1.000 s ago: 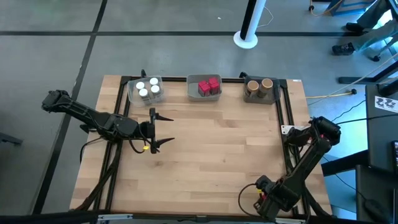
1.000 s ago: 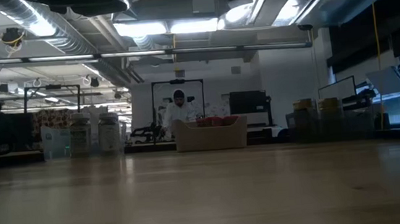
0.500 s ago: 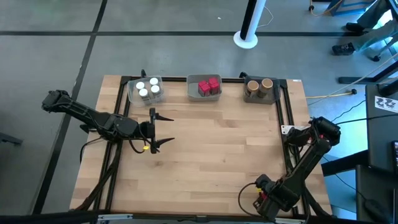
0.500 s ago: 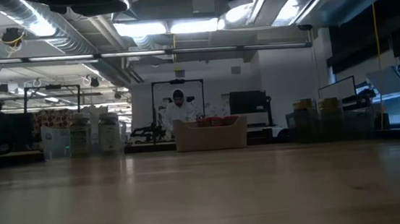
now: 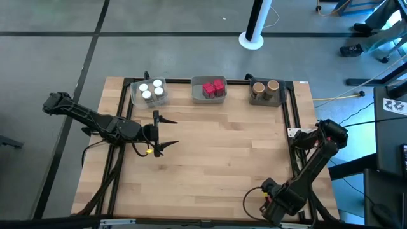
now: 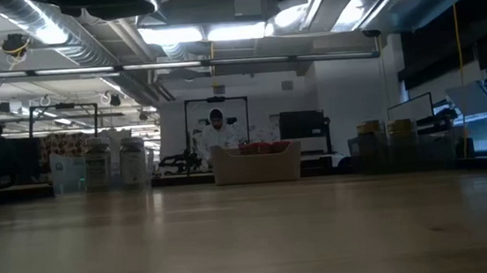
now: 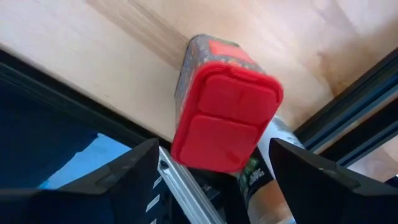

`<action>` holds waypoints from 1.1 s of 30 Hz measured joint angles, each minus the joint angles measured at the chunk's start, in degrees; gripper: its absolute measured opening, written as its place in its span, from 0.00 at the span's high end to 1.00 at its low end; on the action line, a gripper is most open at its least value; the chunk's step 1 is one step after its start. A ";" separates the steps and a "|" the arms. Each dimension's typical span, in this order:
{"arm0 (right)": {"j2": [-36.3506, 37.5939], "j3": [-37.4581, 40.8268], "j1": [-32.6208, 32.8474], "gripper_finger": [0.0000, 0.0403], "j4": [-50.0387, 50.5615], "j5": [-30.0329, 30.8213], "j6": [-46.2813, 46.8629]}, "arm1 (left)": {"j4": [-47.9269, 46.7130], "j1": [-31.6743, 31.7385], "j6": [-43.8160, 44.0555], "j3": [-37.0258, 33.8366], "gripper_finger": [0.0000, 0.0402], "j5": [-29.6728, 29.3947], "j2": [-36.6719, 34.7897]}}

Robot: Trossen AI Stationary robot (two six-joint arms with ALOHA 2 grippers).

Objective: Sort spices by type
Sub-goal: Put the red seasoning can into the gray bin

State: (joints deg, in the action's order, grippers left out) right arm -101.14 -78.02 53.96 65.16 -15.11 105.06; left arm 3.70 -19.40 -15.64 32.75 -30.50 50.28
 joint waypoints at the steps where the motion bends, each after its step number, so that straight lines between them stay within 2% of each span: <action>1: 0.00 0.00 0.02 0.25 0.22 0.25 -0.04 | 0.00 -0.01 0.00 0.00 0.14 0.00 0.00; 14: 0.00 1.30 0.02 0.25 1.09 0.47 4.45 | -0.02 -0.01 0.00 0.00 0.14 0.00 0.00; 29: 0.00 4.74 0.02 0.25 -3.79 0.48 5.02 | 0.00 -0.02 0.00 0.00 0.14 0.02 0.00; 33: 0.00 4.76 0.02 0.31 -3.88 0.50 2.58 | -0.02 -0.02 0.00 0.00 0.14 0.00 0.00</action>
State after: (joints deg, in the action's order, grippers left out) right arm -101.14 -73.26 53.98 61.28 -14.61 107.64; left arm 3.69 -19.42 -15.64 32.75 -30.50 50.28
